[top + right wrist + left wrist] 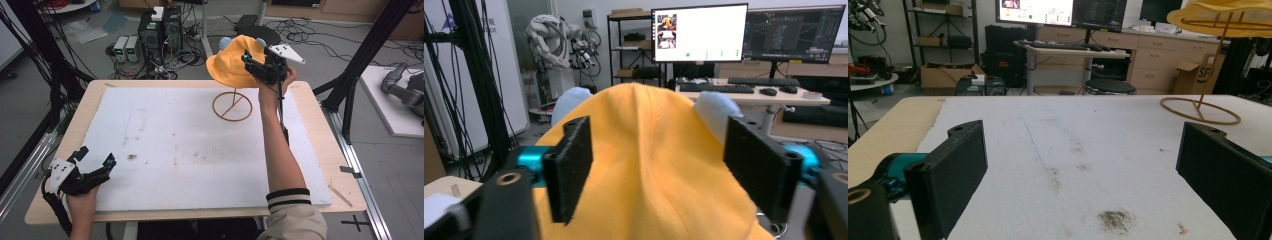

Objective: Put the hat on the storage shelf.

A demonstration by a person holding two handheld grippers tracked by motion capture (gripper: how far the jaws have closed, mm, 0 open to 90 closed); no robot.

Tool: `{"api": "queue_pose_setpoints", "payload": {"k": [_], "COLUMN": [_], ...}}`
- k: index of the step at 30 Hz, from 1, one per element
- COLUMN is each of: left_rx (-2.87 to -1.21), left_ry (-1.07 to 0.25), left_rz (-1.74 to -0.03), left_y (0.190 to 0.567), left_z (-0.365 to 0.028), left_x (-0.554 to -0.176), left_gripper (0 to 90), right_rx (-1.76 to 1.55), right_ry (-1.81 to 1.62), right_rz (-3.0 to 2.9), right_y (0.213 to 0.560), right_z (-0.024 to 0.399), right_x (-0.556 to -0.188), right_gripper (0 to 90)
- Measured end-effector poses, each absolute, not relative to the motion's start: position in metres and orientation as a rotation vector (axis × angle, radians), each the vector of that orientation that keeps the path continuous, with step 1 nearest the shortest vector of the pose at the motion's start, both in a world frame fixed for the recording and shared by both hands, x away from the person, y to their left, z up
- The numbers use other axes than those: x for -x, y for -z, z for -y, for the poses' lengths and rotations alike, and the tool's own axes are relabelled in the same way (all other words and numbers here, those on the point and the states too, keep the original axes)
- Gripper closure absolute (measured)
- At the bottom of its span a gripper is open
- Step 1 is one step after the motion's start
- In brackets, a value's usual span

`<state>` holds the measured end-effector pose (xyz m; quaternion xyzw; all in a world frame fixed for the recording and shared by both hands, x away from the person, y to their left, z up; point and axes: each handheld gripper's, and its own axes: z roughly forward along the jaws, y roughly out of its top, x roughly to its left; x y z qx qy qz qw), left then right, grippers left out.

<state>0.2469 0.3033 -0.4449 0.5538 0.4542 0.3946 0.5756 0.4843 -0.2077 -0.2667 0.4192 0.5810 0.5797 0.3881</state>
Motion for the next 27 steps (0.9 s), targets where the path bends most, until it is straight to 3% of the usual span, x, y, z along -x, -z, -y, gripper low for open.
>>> {"api": "queue_pose_setpoints", "payload": {"k": [5, 15, 27], "left_rx": [-1.302, -1.303, -1.295], "left_ry": [-0.921, -0.915, -0.918], "left_rz": [-1.052, -1.037, -1.029], "left_y": [0.444, 0.442, 0.439], "left_z": [-0.3, -0.295, -0.292], "left_x": [-0.249, -0.256, -0.261], "left_gripper": [6.6, 6.6, 6.6], "right_rx": [-1.056, -0.981, -0.965], "right_ry": [-1.503, -1.527, -1.517], "right_rz": [-1.484, -1.491, -1.49], "right_y": [0.255, 0.246, 0.273], "right_z": [0.22, 0.248, 0.309], "right_x": [-0.469, -0.429, -0.366], "right_gripper": [12.9, 12.3, 12.3]}}
